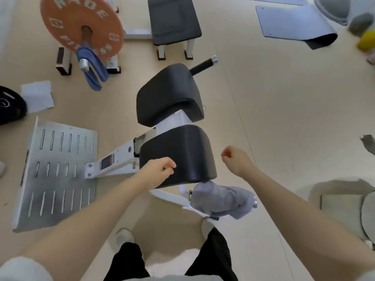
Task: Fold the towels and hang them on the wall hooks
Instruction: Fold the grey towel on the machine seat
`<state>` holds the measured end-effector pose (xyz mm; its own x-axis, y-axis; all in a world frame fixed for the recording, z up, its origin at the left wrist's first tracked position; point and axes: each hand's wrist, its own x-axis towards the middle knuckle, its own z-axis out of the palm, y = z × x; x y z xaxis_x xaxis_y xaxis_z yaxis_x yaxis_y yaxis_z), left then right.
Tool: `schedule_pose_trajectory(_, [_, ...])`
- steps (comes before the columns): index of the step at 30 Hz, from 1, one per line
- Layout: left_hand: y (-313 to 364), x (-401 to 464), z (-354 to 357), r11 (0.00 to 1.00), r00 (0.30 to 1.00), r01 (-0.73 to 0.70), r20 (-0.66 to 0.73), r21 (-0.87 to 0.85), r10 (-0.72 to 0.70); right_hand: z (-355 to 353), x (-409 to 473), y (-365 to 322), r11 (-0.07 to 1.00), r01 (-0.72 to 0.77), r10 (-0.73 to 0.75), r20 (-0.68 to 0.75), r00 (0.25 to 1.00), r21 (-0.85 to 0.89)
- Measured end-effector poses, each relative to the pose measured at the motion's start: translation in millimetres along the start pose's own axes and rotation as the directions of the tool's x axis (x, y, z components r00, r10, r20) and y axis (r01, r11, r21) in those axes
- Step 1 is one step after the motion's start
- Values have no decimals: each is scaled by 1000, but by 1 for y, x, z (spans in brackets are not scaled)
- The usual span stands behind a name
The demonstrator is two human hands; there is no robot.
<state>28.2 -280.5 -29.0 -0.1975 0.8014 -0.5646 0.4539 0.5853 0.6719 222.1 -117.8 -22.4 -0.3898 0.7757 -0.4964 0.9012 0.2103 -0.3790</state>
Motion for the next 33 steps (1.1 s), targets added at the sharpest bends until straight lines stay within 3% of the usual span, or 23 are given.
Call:
schedule_pose_trajectory(2, [15,9,28,998,998,34,-41,-52,-36,1,11,28,990,20,12,225,974,-138])
schedule_pose_trajectory(5, [34,18,70,987,962,124,-231,-105,-146,6,23,62,962,139,6,529,849,-235])
schedule_pose_trajectory(8, [46,24,95,956,818,219,-497,-194,-289,15,31,91,917,255,39,705,708,-307])
schedule_pose_trajectory(10, [50,24,110,939,739,235,-581,-251,-341,24,32,107,882,338,39,767,640,-327])
schedule_pose_trajectory(14, [63,13,133,936,658,211,-667,-282,-349,28,26,121,893,376,-62,760,647,-247])
schedule_pose_trajectory(18, [81,-4,149,926,687,178,-631,-334,-360,13,23,119,816,519,-196,723,662,-254])
schedule_pose_trajectory(22, [114,-28,161,923,749,87,-586,-374,-308,-18,10,96,789,599,-301,761,575,-140])
schedule_pose_trajectory(25, [139,-53,168,922,796,13,-554,-387,-243,-41,-12,68,866,463,-434,747,504,191])
schedule_pose_trajectory(29, [168,-100,186,883,745,-235,-659,-406,-104,-68,-58,40,785,261,-620,700,354,562])
schedule_pose_trajectory(33, [185,-144,218,835,652,-321,-744,-448,-148,-82,-109,36,650,244,-760,604,241,720])
